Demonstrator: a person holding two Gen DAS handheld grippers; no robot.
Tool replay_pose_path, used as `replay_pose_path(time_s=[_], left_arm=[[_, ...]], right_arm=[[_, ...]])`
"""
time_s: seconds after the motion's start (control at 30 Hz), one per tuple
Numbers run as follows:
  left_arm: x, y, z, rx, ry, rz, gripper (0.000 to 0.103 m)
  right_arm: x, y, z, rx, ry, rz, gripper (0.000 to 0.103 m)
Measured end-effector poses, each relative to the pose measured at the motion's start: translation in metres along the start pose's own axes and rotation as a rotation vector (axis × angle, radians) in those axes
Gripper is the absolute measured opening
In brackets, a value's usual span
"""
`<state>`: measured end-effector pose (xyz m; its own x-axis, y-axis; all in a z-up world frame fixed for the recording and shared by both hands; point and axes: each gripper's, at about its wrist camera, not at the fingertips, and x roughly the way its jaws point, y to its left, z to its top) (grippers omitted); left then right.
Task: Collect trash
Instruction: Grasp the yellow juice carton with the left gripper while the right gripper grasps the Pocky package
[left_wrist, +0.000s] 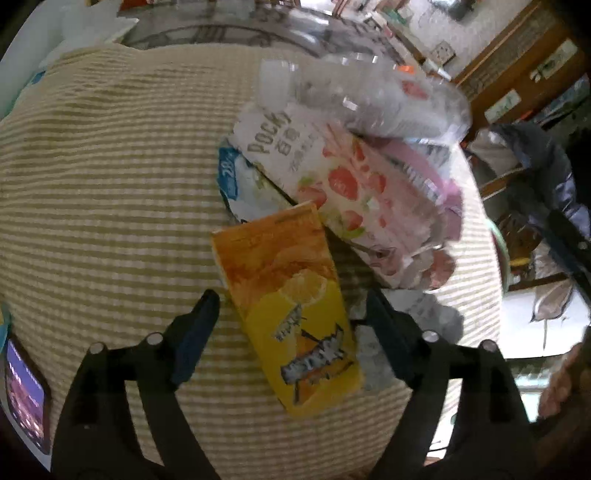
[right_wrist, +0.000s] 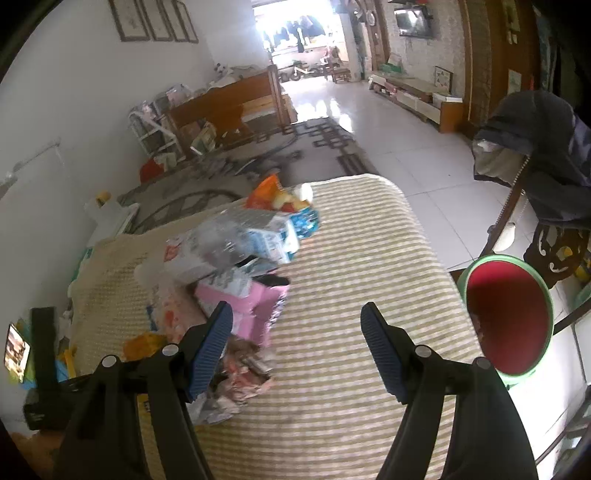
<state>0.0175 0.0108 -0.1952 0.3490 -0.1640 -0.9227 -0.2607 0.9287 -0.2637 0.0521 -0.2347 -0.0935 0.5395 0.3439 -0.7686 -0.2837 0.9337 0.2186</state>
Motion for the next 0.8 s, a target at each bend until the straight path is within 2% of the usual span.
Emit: replay_pose_path(time_s=[0.07, 0.13, 0.2, 0.33, 0.43, 0.6, 0.7, 0.8], left_arm=[[0.014, 0.0, 0.002, 0.004, 0.043, 0.005, 0.079], [0.023, 0.008, -0.001, -0.015, 0.071, -0.031, 0.077], [0.022, 0.012, -0.001, -0.022, 0.065, -0.078, 0.069], [0.013, 0.02, -0.001, 0.033, 0.057, -0.081, 0.068], [0.002, 0.033, 0.003, 0.051, 0.036, -0.059, 0.068], [-0.006, 0.063, 0.014, 0.06, 0.007, 0.03, 0.068], [-0.006, 0.078, 0.019, 0.037, 0.007, 0.031, 0.068], [-0.006, 0.085, 0.022, 0.001, -0.004, 0.038, 0.068]], right_arm=[[0.001, 0.013, -0.001, -0.031, 0.005, -0.005, 0.07], [0.0, 0.025, -0.003, -0.065, 0.005, -0.011, 0.071], [0.003, 0.036, -0.005, -0.093, 0.007, -0.012, 0.075], [0.017, 0.06, -0.003, -0.172, 0.039, 0.011, 0.075], [0.033, 0.082, 0.001, -0.245, 0.082, 0.044, 0.075], [0.072, 0.119, 0.003, -0.37, 0.174, 0.082, 0.075], [0.095, 0.136, 0.0, -0.433, 0.234, 0.098, 0.075], [0.116, 0.145, -0.003, -0.465, 0.275, 0.069, 0.075]])
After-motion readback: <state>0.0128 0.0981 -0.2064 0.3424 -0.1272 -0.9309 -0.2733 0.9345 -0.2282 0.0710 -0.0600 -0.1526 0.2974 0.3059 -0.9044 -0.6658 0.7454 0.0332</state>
